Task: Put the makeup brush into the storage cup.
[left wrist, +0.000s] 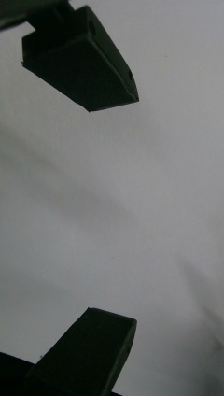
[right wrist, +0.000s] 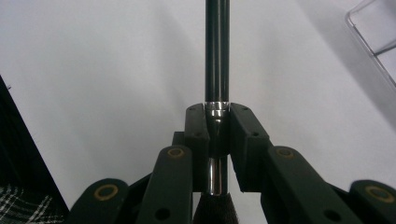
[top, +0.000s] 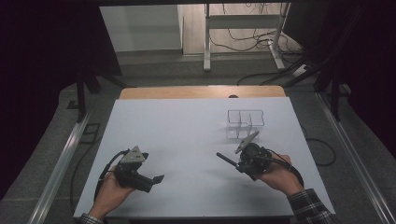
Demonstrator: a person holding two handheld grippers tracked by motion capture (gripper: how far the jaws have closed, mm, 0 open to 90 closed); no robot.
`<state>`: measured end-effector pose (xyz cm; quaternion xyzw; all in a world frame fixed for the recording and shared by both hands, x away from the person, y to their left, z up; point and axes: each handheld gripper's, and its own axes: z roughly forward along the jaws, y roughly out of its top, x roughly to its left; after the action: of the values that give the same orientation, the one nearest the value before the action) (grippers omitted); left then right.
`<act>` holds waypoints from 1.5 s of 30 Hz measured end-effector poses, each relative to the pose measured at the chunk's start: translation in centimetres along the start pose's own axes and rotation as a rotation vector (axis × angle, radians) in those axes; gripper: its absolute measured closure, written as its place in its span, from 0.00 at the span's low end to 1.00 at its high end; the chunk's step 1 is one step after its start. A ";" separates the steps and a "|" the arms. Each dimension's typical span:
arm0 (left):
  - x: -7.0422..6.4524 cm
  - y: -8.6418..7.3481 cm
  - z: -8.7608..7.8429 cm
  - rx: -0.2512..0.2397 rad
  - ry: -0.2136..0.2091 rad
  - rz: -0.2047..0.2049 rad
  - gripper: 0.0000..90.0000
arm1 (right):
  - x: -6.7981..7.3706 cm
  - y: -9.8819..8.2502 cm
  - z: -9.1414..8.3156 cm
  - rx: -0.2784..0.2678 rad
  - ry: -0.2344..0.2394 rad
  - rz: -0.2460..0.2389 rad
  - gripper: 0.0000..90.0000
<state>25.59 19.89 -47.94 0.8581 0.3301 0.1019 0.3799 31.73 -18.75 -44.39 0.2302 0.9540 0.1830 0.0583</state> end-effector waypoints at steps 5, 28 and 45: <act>-0.2 0.8 0.7 0.003 -0.012 0.025 0.00 | 0.2 0.3 0.1 0.004 0.006 -0.009 0.86; -1.4 3.2 3.8 0.023 -0.056 0.101 0.00 | 1.3 2.3 0.7 0.010 0.051 -0.047 0.86; -2.7 4.8 5.8 0.034 -0.089 0.139 0.00 | 2.4 4.0 1.4 0.020 0.096 -0.081 0.86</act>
<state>28.39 12.41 -48.28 0.8889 0.2544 0.0844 0.3715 31.53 -13.83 -44.25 0.1832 0.9660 0.1817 0.0175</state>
